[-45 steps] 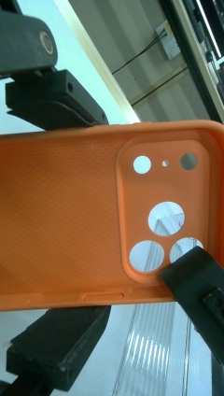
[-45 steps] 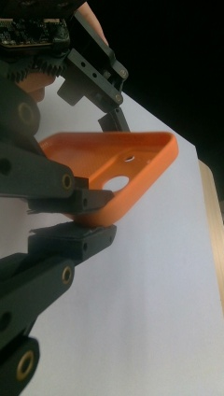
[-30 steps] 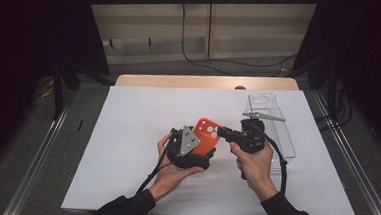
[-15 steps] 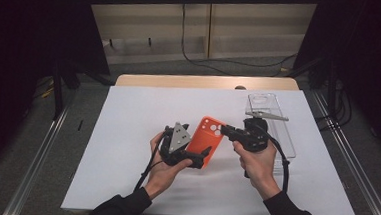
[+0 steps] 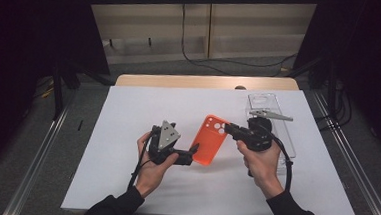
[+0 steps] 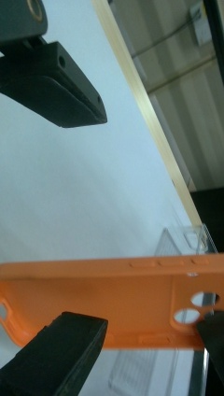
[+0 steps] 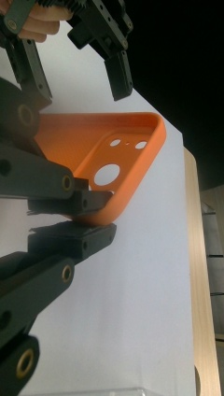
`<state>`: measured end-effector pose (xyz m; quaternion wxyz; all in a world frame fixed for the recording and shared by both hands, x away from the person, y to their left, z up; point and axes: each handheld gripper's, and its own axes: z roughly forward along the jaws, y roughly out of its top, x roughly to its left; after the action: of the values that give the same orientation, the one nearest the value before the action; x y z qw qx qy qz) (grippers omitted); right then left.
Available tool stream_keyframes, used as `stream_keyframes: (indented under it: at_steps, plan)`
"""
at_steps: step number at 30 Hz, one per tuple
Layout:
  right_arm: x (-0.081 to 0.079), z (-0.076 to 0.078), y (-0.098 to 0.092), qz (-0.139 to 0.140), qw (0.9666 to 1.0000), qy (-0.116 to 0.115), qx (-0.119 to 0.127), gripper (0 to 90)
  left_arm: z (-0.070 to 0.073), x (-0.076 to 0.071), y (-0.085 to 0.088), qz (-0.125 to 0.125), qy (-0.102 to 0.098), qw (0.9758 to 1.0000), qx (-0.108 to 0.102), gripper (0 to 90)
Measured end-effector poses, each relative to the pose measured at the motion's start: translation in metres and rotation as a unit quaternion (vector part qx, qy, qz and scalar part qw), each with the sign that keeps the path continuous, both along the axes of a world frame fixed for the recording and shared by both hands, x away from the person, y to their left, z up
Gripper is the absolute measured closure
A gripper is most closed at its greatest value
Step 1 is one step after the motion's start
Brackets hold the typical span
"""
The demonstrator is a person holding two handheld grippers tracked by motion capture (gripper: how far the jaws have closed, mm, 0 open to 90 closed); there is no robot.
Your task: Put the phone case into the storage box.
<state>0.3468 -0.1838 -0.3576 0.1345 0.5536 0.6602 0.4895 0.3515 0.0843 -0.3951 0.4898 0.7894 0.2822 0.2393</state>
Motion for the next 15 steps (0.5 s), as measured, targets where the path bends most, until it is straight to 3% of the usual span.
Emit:
stream_keyframes:
  at_steps: [15]
  plan:
    - [-0.002, 0.005, -0.012, -0.01, 0.9996, -0.022, -0.012, 82.6, -0.008, -0.002, 0.029, 0.031, 0.001, 0.9987, -0.039, 2.5]
